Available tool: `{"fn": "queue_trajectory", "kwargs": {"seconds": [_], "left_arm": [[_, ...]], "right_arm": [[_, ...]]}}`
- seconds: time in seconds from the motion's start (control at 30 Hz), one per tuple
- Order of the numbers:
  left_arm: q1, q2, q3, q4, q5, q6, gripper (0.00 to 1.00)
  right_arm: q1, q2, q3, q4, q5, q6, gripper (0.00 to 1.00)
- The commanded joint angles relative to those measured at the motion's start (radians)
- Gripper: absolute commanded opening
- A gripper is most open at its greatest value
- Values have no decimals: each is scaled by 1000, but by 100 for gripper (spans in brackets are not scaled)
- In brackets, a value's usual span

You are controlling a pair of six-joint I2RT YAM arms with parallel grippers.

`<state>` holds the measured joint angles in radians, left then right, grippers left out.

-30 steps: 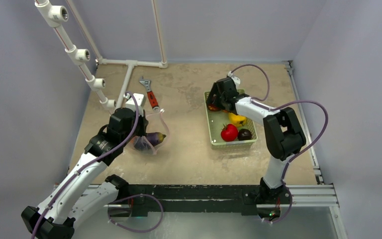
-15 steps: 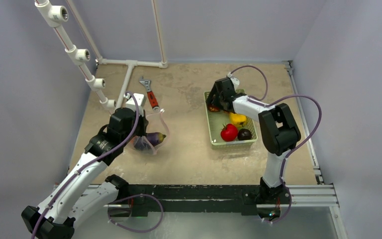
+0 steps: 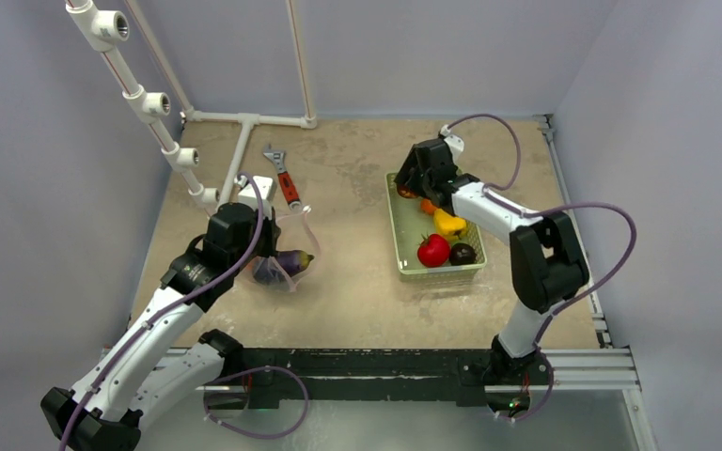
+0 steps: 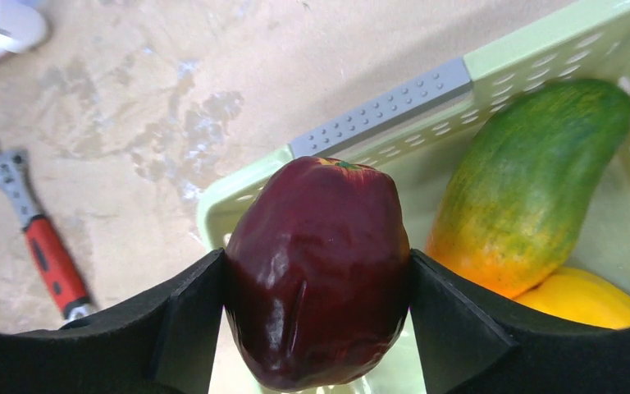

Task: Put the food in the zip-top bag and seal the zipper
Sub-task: Pick up the fake fruit from the bin, then place the fake fruit in the zipper food storage bag.

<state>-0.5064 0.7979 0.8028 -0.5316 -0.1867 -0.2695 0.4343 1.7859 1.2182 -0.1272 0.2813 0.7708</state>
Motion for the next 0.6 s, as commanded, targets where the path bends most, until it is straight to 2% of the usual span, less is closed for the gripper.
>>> {"fn": "queue_trajectory", "kwargs": {"seconds": [0.0,0.13,0.3,0.57], "left_arm": [[-3,-2,-3,44,-10,0,0],[-3,-5,-3,44,-10,-2,0],[-3,-6,-3,44,-7,-4,0],[-3,-6,-3,46,-4,-4,0]], "right_arm": [[0,-118,-33,19,41,-14,48],[8,-191,-52,15,8,-43,36],[21,-356,-130,58,-27,-78,34],[45,-548,-197,107,-208,-157,30]]}}
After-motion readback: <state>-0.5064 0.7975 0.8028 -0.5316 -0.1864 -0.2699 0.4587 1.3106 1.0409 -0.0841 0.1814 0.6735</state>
